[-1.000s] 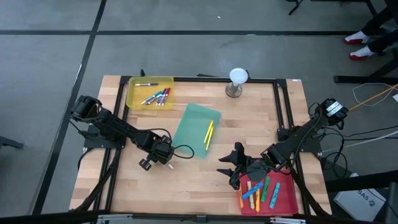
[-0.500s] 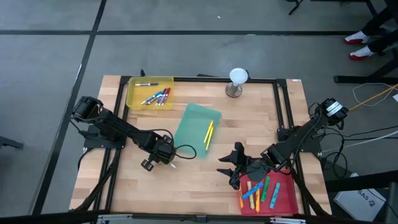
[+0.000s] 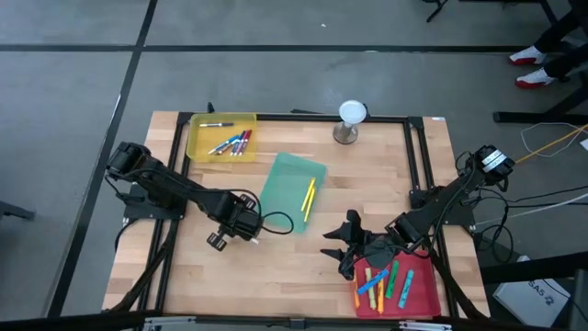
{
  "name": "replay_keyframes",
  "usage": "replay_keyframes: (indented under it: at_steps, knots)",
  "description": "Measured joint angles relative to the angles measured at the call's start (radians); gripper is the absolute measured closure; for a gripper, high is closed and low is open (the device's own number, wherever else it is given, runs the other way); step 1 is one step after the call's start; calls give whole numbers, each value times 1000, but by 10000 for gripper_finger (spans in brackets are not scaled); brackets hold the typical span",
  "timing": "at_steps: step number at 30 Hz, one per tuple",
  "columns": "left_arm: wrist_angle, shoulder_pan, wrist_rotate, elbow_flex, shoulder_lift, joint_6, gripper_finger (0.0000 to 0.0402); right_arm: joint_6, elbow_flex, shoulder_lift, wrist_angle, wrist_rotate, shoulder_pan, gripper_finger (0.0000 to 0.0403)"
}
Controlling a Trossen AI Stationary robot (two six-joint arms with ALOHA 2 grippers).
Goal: Pick & Place Markers
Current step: Put the green marker pen into the yellow bin
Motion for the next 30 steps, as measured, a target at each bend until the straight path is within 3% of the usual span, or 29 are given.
replay_keyframes:
  at_steps: [15, 23, 30]
  knots:
    - [-203, 136, -101, 267, -2, 6, 372, -1, 0, 0, 0, 22, 0, 194]
    - [-205, 293, -139, 366, -37, 21, 372, -4, 0, 0, 0, 32, 0, 194]
    - [-202, 518, -146, 366, -162, 20, 373, -1, 0, 0, 0, 49, -5, 194]
